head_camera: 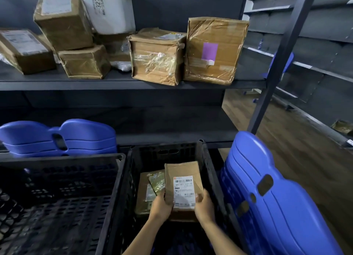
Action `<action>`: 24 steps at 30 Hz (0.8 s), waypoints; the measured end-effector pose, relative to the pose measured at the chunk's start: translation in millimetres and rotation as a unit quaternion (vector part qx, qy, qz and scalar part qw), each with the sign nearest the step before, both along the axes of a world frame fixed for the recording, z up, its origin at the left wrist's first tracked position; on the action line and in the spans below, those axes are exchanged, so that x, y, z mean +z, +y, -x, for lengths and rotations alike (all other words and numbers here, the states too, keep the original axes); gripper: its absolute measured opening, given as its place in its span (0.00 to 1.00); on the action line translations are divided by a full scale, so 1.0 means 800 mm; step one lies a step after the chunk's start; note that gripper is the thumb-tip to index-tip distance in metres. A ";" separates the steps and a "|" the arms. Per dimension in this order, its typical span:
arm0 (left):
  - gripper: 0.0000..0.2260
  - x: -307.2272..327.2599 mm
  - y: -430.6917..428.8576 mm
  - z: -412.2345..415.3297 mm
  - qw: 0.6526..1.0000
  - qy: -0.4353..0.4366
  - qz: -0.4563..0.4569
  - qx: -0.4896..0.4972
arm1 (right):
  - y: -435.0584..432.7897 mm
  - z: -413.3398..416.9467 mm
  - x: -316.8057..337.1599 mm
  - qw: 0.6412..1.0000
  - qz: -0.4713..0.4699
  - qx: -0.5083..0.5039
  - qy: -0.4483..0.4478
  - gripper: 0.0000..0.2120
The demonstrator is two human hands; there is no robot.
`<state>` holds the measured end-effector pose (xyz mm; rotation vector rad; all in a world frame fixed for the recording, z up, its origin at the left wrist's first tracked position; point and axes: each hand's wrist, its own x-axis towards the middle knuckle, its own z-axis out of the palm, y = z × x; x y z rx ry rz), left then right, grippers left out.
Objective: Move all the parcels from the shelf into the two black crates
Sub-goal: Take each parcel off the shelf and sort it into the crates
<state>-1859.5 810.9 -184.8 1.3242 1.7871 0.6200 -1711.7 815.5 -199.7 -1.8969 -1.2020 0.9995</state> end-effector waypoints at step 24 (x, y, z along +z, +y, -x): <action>0.18 -0.051 0.042 -0.008 1.000 0.024 0.003 -0.011 | 0.049 -0.006 -0.049 0.994 -0.036 -0.023 -0.099 0.20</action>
